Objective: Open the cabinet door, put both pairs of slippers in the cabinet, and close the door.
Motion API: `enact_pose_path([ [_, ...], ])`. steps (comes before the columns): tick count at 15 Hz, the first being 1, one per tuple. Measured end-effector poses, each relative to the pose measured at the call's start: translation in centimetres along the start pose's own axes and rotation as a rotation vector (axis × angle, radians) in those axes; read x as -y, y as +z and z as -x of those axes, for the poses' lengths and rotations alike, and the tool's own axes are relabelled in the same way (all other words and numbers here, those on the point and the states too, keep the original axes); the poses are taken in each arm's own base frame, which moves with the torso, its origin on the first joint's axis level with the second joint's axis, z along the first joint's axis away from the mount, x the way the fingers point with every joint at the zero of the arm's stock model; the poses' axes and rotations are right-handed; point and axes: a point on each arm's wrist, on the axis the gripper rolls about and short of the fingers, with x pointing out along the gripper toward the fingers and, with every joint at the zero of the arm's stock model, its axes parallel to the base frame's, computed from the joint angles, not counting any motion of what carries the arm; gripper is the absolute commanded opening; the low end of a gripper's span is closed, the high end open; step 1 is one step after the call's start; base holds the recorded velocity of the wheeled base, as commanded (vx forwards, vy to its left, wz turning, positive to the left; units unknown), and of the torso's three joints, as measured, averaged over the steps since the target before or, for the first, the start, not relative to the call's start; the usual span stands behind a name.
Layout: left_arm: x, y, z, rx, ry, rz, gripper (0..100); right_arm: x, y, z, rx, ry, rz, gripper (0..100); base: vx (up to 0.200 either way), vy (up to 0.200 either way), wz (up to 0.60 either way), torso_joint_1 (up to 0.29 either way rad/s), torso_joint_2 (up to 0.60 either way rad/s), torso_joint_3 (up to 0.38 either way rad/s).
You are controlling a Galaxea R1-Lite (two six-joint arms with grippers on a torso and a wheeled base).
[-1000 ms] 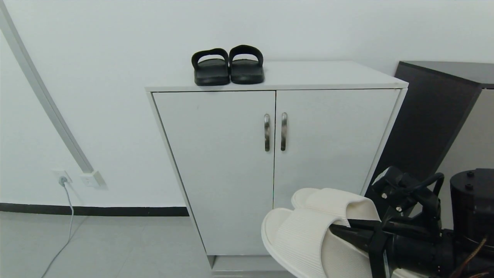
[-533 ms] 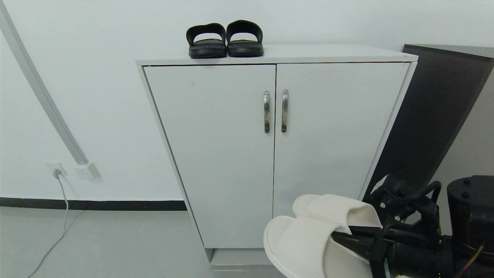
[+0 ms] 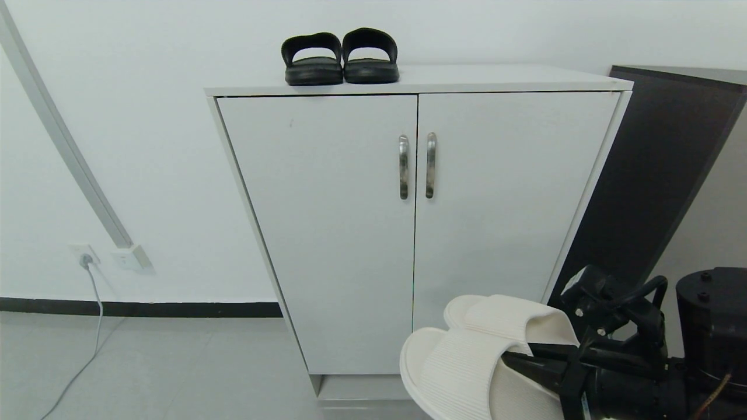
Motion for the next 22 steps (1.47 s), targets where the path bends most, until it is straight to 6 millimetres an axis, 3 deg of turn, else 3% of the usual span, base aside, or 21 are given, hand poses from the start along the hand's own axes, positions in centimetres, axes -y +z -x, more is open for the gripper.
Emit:
enact_pose_path([
  [5,0.2,6.0,-0.8,-0.001,-0.097,0.029,100,0.0,0.1,0.0,0.005,-0.002,0.000,0,0.000,0.000,0.00,0.000,0.00,0.000],
  [10,0.7,11.1,-6.2,0.006,-0.300,0.023,100,0.0,0.1,0.0,0.009,-0.005,0.001,0,0.000,0.000,0.00,0.000,0.00,0.000],
  [14,1.7,13.6,-10.2,-0.019,-0.446,0.024,100,0.0,0.1,0.0,0.010,-0.003,-0.001,0,0.000,0.000,0.00,0.000,0.00,0.000],
  [18,4.3,15.4,-13.8,-0.027,-0.563,0.018,100,0.0,0.0,0.0,0.006,-0.001,-0.001,0,0.000,0.000,0.00,0.000,0.00,0.000],
  [22,8.9,15.9,-18.2,0.008,-0.618,0.023,100,0.0,-0.1,-0.1,0.001,-0.001,-0.001,0,0.000,0.000,0.00,0.000,0.00,0.000],
])
